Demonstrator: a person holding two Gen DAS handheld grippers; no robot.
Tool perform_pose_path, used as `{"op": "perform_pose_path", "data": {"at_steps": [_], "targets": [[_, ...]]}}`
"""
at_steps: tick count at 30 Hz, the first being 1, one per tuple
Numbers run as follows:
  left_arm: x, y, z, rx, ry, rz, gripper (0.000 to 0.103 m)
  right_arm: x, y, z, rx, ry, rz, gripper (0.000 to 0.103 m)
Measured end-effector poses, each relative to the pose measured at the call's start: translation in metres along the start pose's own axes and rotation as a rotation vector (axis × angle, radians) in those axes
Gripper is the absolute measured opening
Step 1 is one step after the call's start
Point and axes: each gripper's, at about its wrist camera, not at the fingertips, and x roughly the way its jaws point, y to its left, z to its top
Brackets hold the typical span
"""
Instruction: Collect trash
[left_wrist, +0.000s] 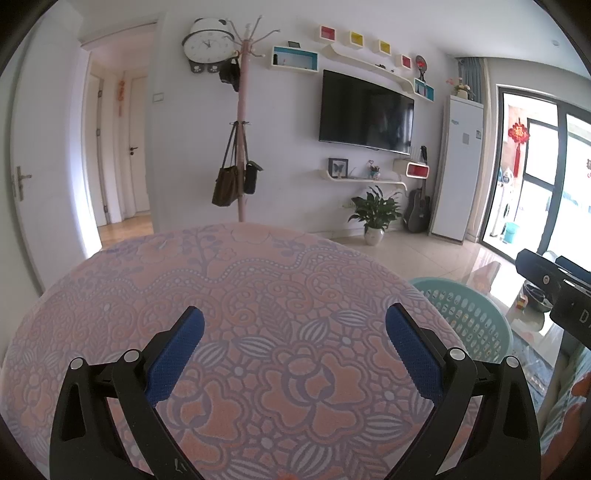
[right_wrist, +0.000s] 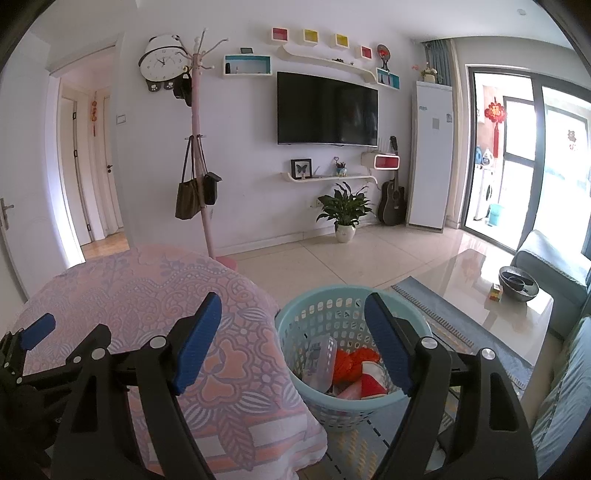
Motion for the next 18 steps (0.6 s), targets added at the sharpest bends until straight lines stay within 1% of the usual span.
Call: {"op": "perform_pose_path", "data": {"at_steps": [15,18], "targets": [[0.0002,-0.0006,0.0003,-0.001,0.002,-0.002,0.095,0.0029,-0.0008,0.0001,0.011,0.010,0.015,0.076],[0.0001,-0.0020,-0.0019,0.003,0.002,-0.005,0.096,0.0024,0.0004,-0.0009,0.006,0.004,0.005,0.076]]}}
